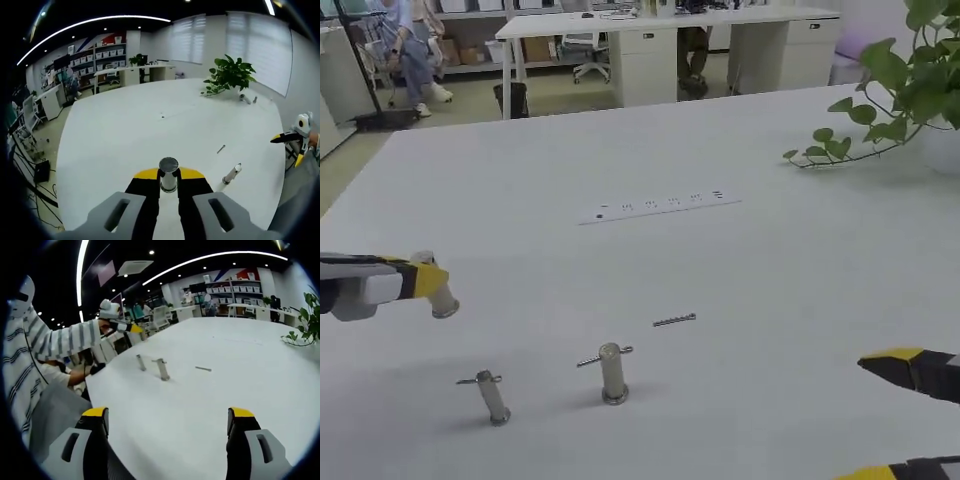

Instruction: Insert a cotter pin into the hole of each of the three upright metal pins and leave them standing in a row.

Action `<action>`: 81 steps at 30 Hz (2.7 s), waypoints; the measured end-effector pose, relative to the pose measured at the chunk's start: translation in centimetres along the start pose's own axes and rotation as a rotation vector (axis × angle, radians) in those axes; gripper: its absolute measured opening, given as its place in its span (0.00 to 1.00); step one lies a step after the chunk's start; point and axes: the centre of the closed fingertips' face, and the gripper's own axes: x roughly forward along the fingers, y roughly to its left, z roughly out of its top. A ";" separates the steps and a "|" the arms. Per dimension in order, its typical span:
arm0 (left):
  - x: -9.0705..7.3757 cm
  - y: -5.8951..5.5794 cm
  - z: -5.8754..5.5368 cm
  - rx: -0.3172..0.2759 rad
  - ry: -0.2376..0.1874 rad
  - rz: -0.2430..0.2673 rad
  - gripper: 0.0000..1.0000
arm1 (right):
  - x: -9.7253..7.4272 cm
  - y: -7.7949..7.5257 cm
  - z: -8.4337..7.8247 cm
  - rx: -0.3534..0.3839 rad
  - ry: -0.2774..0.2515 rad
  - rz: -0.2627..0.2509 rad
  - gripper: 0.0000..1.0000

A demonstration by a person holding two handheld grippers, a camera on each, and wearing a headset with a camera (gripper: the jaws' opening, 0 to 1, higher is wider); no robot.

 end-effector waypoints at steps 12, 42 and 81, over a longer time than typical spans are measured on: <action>-3.2 -5.7 1.1 -0.021 -0.040 -0.064 0.10 | -0.1 0.6 -0.3 -0.022 0.012 0.023 1.00; -2.4 -11.9 -8.6 0.057 0.109 -0.065 0.10 | -0.2 1.4 -2.1 -0.042 0.075 0.030 1.00; 1.0 -13.9 -12.3 0.033 0.111 -0.056 0.11 | 0.4 1.9 -3.3 -0.043 0.115 0.022 1.00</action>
